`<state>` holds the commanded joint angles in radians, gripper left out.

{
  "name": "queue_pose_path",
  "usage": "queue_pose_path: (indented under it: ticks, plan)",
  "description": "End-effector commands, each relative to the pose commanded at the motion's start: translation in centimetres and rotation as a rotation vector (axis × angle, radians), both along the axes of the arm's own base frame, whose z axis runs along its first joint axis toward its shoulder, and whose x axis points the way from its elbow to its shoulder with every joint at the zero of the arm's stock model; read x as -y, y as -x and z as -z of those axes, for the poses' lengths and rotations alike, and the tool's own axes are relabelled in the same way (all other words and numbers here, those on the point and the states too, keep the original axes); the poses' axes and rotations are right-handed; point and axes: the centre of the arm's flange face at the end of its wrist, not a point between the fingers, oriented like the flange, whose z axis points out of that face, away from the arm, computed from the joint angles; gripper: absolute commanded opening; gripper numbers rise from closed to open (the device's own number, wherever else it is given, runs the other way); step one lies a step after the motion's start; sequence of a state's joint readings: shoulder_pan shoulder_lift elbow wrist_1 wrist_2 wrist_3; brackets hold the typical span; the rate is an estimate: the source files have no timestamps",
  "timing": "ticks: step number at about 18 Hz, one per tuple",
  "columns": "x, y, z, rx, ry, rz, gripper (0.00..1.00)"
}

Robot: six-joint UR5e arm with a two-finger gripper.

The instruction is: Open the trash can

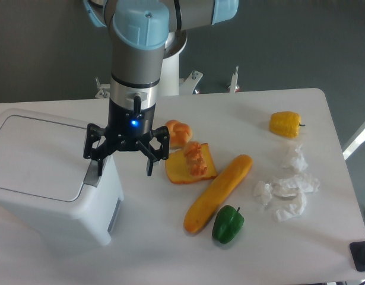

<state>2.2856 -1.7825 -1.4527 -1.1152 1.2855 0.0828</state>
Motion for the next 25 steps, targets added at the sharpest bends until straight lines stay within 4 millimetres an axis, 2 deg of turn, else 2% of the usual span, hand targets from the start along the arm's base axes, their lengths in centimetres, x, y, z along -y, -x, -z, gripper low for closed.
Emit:
queue_pose_path:
  ticks: [14, 19, 23, 25]
  plan:
    - [-0.1, 0.1, 1.1, 0.01, 0.018, -0.002, 1.0]
    - [0.0, 0.1, 0.3, 0.004, 0.004, 0.0, 1.0]
    - [0.5, 1.2, -1.0, -0.014, -0.017, -0.013, 1.0]
    - [2.2, 3.7, -1.6, -0.027, -0.023, -0.053, 1.0]
